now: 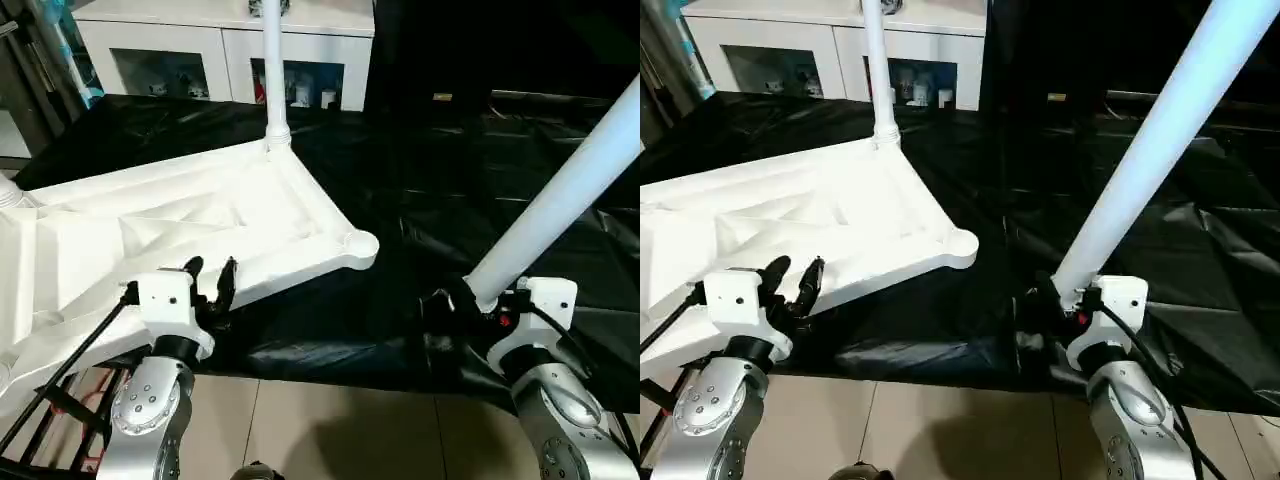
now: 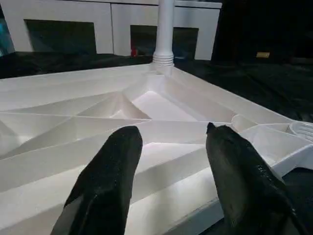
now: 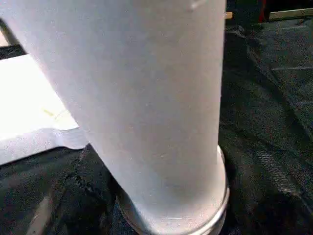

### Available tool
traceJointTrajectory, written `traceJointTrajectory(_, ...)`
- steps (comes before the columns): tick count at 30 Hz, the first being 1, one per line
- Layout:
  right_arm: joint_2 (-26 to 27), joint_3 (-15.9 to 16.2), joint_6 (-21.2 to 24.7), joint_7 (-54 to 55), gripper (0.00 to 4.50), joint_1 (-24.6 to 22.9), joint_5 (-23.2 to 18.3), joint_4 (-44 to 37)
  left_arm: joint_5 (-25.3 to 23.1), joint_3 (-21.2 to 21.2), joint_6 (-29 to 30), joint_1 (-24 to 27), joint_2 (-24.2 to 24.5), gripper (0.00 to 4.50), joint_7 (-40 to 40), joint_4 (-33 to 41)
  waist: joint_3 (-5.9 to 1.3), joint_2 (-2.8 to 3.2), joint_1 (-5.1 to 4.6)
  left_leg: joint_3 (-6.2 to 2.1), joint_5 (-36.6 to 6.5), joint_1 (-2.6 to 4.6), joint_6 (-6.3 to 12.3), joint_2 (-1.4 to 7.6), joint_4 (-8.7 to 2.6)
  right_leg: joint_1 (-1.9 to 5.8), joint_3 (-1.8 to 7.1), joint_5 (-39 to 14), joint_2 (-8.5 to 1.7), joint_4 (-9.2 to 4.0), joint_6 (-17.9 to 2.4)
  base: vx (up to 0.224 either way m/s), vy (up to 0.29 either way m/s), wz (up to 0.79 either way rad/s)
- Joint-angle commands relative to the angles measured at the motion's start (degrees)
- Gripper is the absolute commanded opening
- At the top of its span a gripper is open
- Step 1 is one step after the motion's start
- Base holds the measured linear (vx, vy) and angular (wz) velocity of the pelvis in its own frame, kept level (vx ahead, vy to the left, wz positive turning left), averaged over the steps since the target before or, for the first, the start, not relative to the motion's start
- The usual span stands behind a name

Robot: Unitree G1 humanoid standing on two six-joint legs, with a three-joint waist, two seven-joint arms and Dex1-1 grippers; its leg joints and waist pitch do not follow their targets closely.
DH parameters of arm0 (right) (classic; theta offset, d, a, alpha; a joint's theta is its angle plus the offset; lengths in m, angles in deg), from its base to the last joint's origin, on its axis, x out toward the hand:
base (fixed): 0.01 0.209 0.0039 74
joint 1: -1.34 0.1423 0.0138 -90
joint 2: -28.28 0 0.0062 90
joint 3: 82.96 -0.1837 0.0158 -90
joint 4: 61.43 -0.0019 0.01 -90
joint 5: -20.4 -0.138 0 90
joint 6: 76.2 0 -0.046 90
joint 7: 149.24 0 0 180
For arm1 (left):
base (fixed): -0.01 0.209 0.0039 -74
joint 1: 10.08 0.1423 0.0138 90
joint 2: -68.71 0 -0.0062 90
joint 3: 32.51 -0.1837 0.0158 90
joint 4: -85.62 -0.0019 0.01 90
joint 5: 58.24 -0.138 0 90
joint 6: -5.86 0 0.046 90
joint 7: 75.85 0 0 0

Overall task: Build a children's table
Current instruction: Insert table leg to table base

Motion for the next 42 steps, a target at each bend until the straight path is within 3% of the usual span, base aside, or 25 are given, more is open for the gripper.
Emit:
traceJointTrajectory(1,-0.27,-0.41,0.27,0.14,2.63,0.32,-0.28,0.07,0.28,-0.63,0.49,0.32,0.11,2.50,0.21,0.67,-2.60,-0.40,0.06,-2.21,-19.52,1.10,-0.45,4.75,-4.52,0.80,2.83,-13.88,-3.93,-4.60,-6.28,0.000,0.000,0.00)
traceJointTrajectory(6,-0.27,-0.41,0.27,0.14,2.63,0.32,-0.28,0.07,0.28,-0.63,0.49,0.32,0.11,2.50,0.21,0.67,-2.61,-0.39,0.05,-2.23,-19.54,1.09,-0.51,4.76,-4.53,0.79,2.83,-13.98,-3.91,-4.60,-6.23,0.000,0.000,0.00)
traceJointTrajectory(7,-6.26,-0.93,12.55,9.54,2.63,7.20,10.02,-8.42,-1.88,-2.53,22.69,-11.07,2.11,2.50,2.40,5.71,-2.45,1.48,-0.34,-2.54,-18.81,1.70,-3.06,4.93,-4.75,0.67,2.89,-12.20,-2.89,-3.44,-6.25,0.000,0.000,0.00)
traceJointTrajectory(8,-6.26,-0.97,12.44,9.57,2.63,7.26,10.05,-8.38,-1.90,-2.54,22.67,-11.16,2.12,2.50,2.39,5.70,-2.74,0.94,-0.09,-2.61,-18.40,2.29,-3.75,4.37,-4.37,0.36,2.67,-11.45,-2.29,-3.55,-5.95,0.000,0.000,0.00)
traceJointTrajectory(9,-6.03,-1.42,10.79,10.07,2.63,8.02,10.43,-7.71,-2.26,-2.68,22.47,-12.30,2.43,2.50,2.22,5.55,-2.67,0.48,-0.18,-2.36,-19.55,2.25,-4.40,4.28,-4.05,0.18,2.93,-12.42,-2.94,-3.77,-5.41,0.000,0.000,0.00)
traceJointTrajectory(11,-5.97,-1.45,10.59,10.13,2.63,8.06,10.48,-7.63,-2.31,-2.69,22.46,-12.41,2.48,2.50,2.21,5.53,-2.06,0.44,-0.23,-2.31,-20.63,1.04,-3.35,4.19,-4.30,0.55,2.93,-17.08,-3.95,-4.47,-4.80,-0.035,0.004,0.02)
traceJointTrajectory(13,-5.79,-1.34,10.11,10.23,2.63,8.02,10.67,-7.51,-2.31,-2.70,22.46,-12.60,2.59,2.50,2.12,5.64,-2.24,0.48,-0.54,-2.45,-23.32,1.45,-3.15,4.04,-4.21,0.39,2.97,-21.95,-3.99,-4.90,-3.93,0.000,0.000,0.00)
traceJointTrajectory(15,-5.54,-0.99,10.36,10.21,2.63,7.77,10.65,-8.13,-2.16,-2.75,22.88,-12.57,2.64,2.50,2.01,6.02,-2.91,0.83,-0.71,-2.58,-21.05,1.11,-2.96,4.07,-4.09,0.68,2.89,-18.60,-3.75,-4.46,-4.04,0.000,0.000,0.00)
traceJointTrajectory(16,-5.52,-1.03,10.46,10.21,2.63,7.86,10.54,-8.24,-2.11,-2.76,22.96,-12.62,2.63,2.50,1.99,6.02,-2.92,0.71,-0.85,-2.50,-20.05,0.96,-2.55,4.13,-4.05,0.60,2.84,-15.88,-3.53,-4.37,-4.41,0.000,0.000,0.00)
traceJointTrajectory(22,-4.11,-2.28,16.42,11.22,2.63,10.26,7.88,-8.70,-1.02,-4.14,28.85,-14.94,2.43,2.89,1.80,6.77,-2.68,0.74,-1.41,-2.46,-21.86,1.31,-2.30,4.02,-4.02,0.30,2.75,-17.77,-3.47,-4.44,-5.52,0.000,0.000,0.00)
traceJointTrajectory(24,-3.37,-1.63,16.54,11.15,2.63,11.47,8.24,-7.71,-1.65,-4.15,29.33,-15.88,1.72,2.97,3.06,5.57,-2.69,1.24,-1.49,-2.52,-22.50,1.31,-2.86,4.05,-4.05,0.23,2.79,-18.48,-3.50,-4.54,-5.28,0.000,0.000,0.00)
traceJointTrajectory(25,-2.40,-1.98,14.06,10.49,2.63,12.01,7.00,-6.36,-2.10,-4.21,28.35,-16.46,1.10,3.17,3.87,4.18,-2.76,1.42,-1.53,-2.59,-22.57,1.30,-3.19,4.04,-4.04,0.24,2.80,-17.86,-3.49,-4.48,-5.27,0.000,0.000,0.00)
traceJointTrajectory(28,-1.68,-2.31,11.16,9.64,2.63,12.63,5.84,-4.43,-2.88,-4.75,26.18,-17.33,0.57,3.24,4.53,2.42,-2.74,1.21,-1.54,-2.55,-23.47,1.39,-3.22,4.04,-4.04,0.15,2.79,-18.55,-3.66,-4.77,-5.30,0.000,0.000,0.00)
traceJointTrajectory(29,-1.98,-1.88,10.44,9.91,2.63,13.06,6.68,-3.26,-3.38,-5.44,25.35,-18.00,0.52,3.24,4.57,2.05,-2.75,1.28,-1.51,-2.67,-23.13,1.13,-3.10,4.13,-4.14,0.36,2.78,-17.83,-3.65,-4.76,-5.24,0.000,0.000,0.00)
traceJointTrajectory(33,-2.39,-1.34,11.19,9.62,2.63,14.10,6.99,-1.61,-4.91,-7.11,25.22,-19.39,1.08,3.24,4.87,1.30,-3.14,1.33,-1.31,-2.53,-20.00,1.06,-2.73,4.08,-3.96,0.64,2.74,-11.82,-3.36,-3.96,-6.20,0.000,0.000,0.00)
traceJointTrajectory(35,-2.17,-1.26,13.01,7.10,2.63,14.74,4.68,-1.17,-5.39,-8.05,23.28,-20.54,0.83,3.24,4.98,-1.28,-3.13,0.09,-1.17,-2.37,-17.93,0.79,-1.34,4.13,-3.89,0.96,2.71,-10.07,-3.58,-3.87,-6.76,0.000,0.000,0.00)
traceJointTrajectory(36,-2.17,-1.26,13.01,7.10,2.63,14.74,4.68,-1.17,-5.39,-8.05,23.28,-20.54,0.83,3.24,4.98,-1.28,-3.07,0.72,-0.89,-2.31,-17.20,0.76,-0.89,4.11,-3.81,0.83,2.78,-10.71,-3.75,-3.89,-7.01,0.000,0.000,0.00)
traceJointTrajectory(37,-2.18,-1.14,13.18,6.82,2.63,14.76,4.58,-1.15,-5.30,-8.05,22.78,-20.65,0.69,3.24,4.94,-1.71,-3.12,0.77,-0.82,-2.33,-17.04,0.80,-0.85,4.17,-3.79,0.83,2.73,-10.87,-3.79,-3.88,-7.14,0.000,0.000,0.00)
traceJointTrajectory(39,-2.42,0.14,12.81,5.58,2.63,14.46,5.03,-0.75,-5.17,-8.55,21.29,-21.27,0.55,3.24,4.29,-3.44,-3.20,0.33,-0.56,-2.29,-15.92,0.74,-0.57,4.23,-3.73,0.88,2.70,-10.83,-3.84,-3.76,-7.36,0.000,0.000,0.00)
traceJointTrajectory(42,-2.18,2.01,10.55,5.67,2.63,14.42,5.95,1.06,-5.88,-9.74,20.36,-21.21,1.28,3.24,3.42,-3.15,-3.24,0.35,-0.53,-2.17,-14.93,0.72,-0.45,4.36,-3.70,0.71,2.72,-10.18,-3.85,-3.68,-7.61,0.000,0.000,0.00)
